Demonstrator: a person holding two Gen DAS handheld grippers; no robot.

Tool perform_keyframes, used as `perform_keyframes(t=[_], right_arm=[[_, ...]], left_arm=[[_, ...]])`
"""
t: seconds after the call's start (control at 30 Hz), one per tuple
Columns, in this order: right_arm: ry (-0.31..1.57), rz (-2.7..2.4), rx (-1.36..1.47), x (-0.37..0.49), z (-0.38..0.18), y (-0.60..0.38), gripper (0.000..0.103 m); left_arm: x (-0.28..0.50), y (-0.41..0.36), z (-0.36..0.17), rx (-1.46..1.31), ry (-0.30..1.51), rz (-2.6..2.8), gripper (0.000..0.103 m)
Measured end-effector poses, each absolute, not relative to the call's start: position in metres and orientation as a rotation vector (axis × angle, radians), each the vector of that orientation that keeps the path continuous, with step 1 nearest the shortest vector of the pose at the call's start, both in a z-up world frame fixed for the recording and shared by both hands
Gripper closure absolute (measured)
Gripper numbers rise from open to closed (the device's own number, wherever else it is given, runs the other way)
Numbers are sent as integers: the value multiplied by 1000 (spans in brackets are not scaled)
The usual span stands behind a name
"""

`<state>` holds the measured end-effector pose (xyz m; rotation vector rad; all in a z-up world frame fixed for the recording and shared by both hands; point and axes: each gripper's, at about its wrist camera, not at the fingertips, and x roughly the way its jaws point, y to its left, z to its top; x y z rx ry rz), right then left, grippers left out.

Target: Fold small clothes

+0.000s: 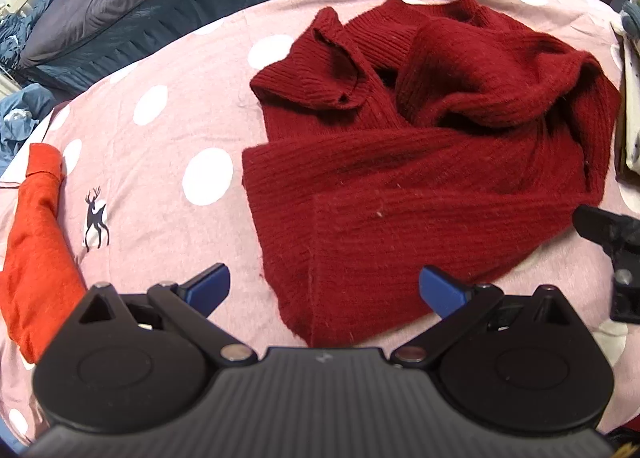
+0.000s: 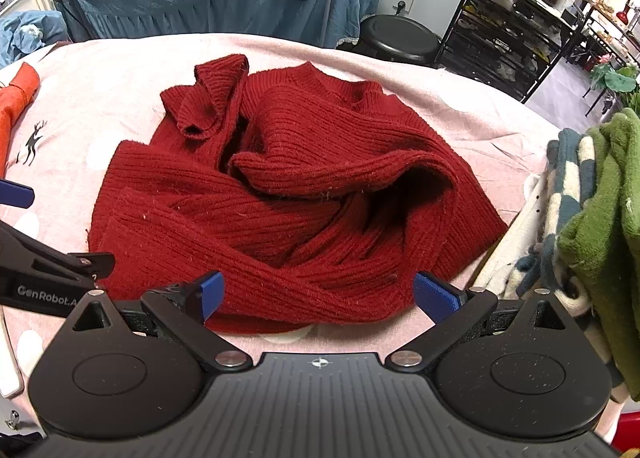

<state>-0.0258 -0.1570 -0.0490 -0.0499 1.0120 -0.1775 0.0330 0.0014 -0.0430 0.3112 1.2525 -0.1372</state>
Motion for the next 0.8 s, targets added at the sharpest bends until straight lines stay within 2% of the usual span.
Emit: perform_keyframes(t=[0.27, 0.43, 0.57, 0.67, 0.7, 0.77, 0.8], right_arm=[[819, -132, -72, -22, -41, -165, 0], [785, -65, -82, 3, -52, -178, 0], [760, 23, -175, 26, -60, -167, 0], [802, 32, -206, 45, -74, -162, 0], [822, 30, -217, 50, -80, -161, 0], [887, 31, -231, 59, -92, -163, 1], [923, 48, -219, 62, -96, -165, 24]], left_arm=[[84, 35, -43, 272, 1147, -114, 0], [121, 38, -49, 216, 1077, -210, 0], [154, 17, -74, 194, 1098, -277, 1], [173, -5, -109, 243, 1156, -270, 7], [179, -12, -121, 255, 1176, -261, 9], [189, -23, -143, 263, 1216, -246, 24], [191, -27, -151, 261, 1231, -246, 45]])
